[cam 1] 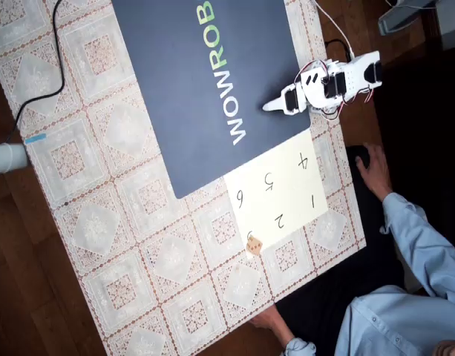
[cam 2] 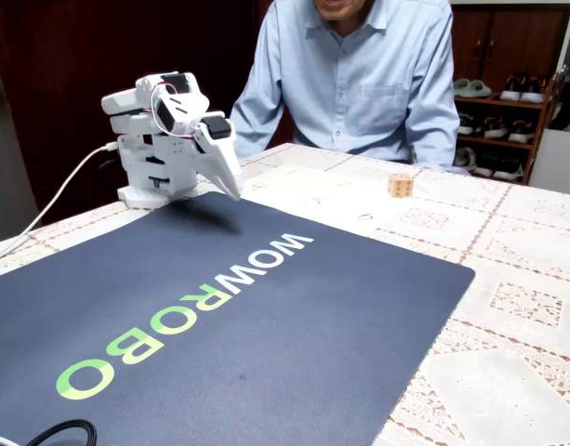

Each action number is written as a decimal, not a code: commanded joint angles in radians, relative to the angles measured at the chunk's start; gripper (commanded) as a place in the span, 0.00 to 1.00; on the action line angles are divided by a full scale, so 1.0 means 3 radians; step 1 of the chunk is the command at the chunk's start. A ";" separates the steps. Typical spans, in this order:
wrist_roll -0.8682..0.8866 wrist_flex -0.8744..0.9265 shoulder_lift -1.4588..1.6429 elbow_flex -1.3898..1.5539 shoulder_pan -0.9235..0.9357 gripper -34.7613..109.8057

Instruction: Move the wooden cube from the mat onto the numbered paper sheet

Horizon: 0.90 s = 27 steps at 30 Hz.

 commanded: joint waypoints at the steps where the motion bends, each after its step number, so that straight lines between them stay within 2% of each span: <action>1: -0.0026 0.0051 0.0041 0.0020 0.0015 0.25; 4: -0.0026 0.0051 0.0041 0.0020 0.0015 0.27; 11: -0.0015 0.0051 0.0041 0.0020 0.0020 0.24; 27: -0.0107 0.0051 0.0041 0.0020 -0.0051 0.24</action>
